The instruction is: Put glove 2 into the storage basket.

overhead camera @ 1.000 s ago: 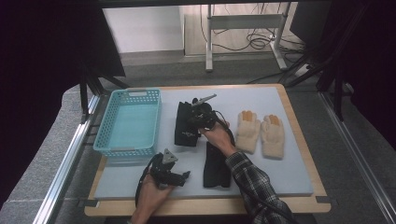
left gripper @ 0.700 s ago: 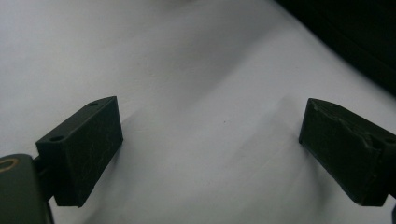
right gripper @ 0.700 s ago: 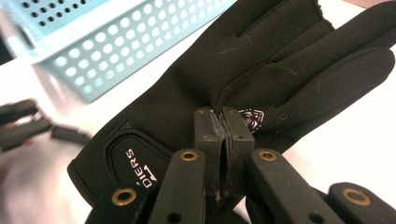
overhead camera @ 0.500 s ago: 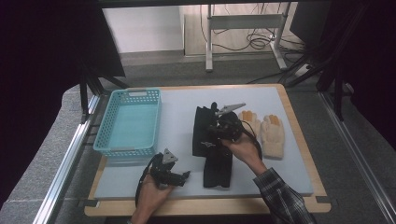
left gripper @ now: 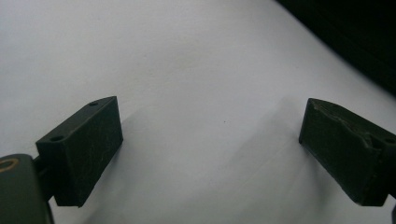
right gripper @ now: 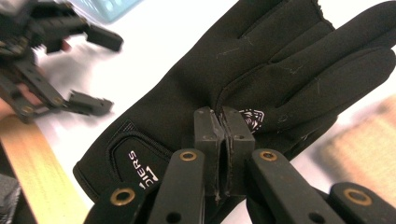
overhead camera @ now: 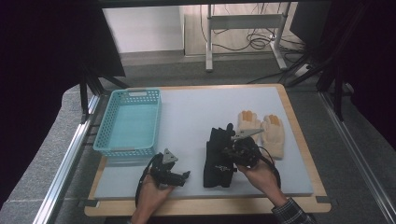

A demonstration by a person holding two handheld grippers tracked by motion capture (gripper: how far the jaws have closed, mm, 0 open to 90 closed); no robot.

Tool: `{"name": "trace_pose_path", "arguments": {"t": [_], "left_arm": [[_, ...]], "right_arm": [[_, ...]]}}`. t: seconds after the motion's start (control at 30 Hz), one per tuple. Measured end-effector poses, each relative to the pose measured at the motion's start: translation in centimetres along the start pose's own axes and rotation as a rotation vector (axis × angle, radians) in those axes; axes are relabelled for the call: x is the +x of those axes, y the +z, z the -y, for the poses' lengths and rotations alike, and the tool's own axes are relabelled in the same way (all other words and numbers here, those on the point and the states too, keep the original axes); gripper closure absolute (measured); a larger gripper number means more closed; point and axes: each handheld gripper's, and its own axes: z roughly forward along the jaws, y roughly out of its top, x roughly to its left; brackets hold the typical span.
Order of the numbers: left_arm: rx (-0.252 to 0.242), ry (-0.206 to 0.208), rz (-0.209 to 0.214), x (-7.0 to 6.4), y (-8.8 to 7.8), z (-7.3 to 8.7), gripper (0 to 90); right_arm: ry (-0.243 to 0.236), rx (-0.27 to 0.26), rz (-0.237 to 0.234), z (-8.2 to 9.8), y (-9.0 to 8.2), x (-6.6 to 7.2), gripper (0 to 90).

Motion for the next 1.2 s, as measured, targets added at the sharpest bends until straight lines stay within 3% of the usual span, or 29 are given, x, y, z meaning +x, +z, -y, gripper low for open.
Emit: {"name": "trace_pose_path", "arguments": {"t": [0.13, 0.23, 0.33, 0.43, 0.53, 0.67, 0.77, 0.83, 1.0, 1.2], "left_arm": [[0.002, 0.003, 0.001, 0.0, 0.0, 0.0, 6.4], [0.001, 0.002, 0.001, 0.0, 0.0, 0.0, 6.4], [0.002, 0.000, 0.001, 0.0, 0.0, 0.0, 6.4], [0.002, -0.003, 0.002, 0.0, 0.0, 0.0, 6.4], [0.002, -0.001, 0.002, 0.0, 0.0, 0.0, 6.4], [0.003, -0.002, 0.004, 0.0, -0.1, 0.0, 6.4], [0.004, -0.004, 0.002, 0.0, -0.1, 0.0, 6.7], [0.007, -0.004, 0.005, 0.0, -0.2, 0.1, 6.6], [0.012, 0.012, 0.011, 0.3, -0.7, 0.6, 6.4], [0.029, -0.007, -0.008, 1.6, -1.2, 1.2, 0.2]], "right_arm": [[0.035, 0.027, 0.021, 1.0, 2.2, -0.1, 82.9], [0.045, 0.030, 0.021, 1.6, 3.3, -0.1, 74.5], [0.026, 0.008, 0.024, 1.5, 3.0, -0.1, 62.9], [-0.006, -0.025, 0.040, 1.4, 1.8, -0.5, 59.8], [-0.022, -0.043, 0.056, 1.9, 0.9, -1.4, 61.5], [-0.034, -0.053, 0.026, 3.8, 0.3, -2.5, 67.1], [-0.040, -0.032, 0.010, 5.4, 0.3, -2.8, 64.6], [-0.048, -0.035, 0.022, 6.2, 0.4, -2.9, 65.3], [-0.062, -0.029, -0.033, 7.3, 0.9, -2.6, 83.2], [-0.091, -0.024, -0.055, 7.0, 2.2, -1.4, 87.6]]}}
